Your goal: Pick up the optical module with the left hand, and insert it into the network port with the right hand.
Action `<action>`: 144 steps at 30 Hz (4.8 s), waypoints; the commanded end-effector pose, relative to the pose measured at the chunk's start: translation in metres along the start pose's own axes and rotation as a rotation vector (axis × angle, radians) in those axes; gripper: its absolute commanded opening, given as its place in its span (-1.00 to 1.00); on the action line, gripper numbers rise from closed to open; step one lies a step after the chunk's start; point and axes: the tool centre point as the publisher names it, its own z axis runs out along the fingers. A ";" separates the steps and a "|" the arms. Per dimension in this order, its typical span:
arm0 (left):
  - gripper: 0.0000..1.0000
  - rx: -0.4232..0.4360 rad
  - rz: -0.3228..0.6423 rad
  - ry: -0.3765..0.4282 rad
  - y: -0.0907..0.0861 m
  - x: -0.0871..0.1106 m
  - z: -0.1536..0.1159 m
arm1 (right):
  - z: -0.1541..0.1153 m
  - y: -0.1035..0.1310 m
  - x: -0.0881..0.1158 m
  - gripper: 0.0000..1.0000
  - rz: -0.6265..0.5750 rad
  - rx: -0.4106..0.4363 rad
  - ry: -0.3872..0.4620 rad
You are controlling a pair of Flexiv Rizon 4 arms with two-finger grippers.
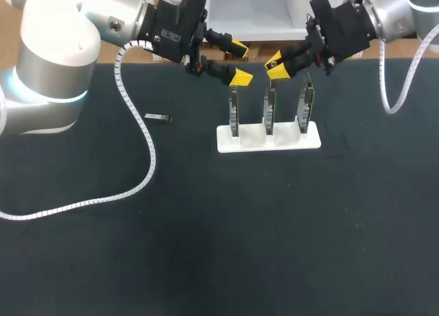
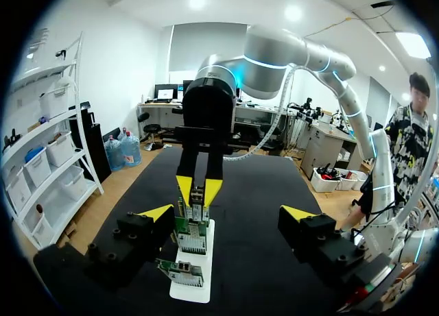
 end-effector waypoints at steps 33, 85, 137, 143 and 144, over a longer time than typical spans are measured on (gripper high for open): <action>1.00 -0.003 -0.003 0.005 -0.001 -0.001 0.001 | 0.003 -0.007 0.006 -1.00 0.006 -0.022 0.011; 1.00 -0.003 -0.003 0.005 -0.001 -0.001 0.001 | 0.010 -0.003 0.015 -1.00 0.011 -0.033 0.036; 1.00 -0.003 -0.003 0.005 -0.001 -0.001 0.001 | -0.006 -0.015 -0.016 -1.00 -0.005 -0.026 -0.001; 1.00 -0.003 -0.003 0.005 -0.001 -0.001 0.001 | -0.006 -0.015 -0.016 -1.00 -0.005 -0.026 -0.001; 1.00 -0.003 -0.003 0.005 -0.001 -0.001 0.001 | -0.006 -0.015 -0.016 -1.00 -0.005 -0.026 -0.001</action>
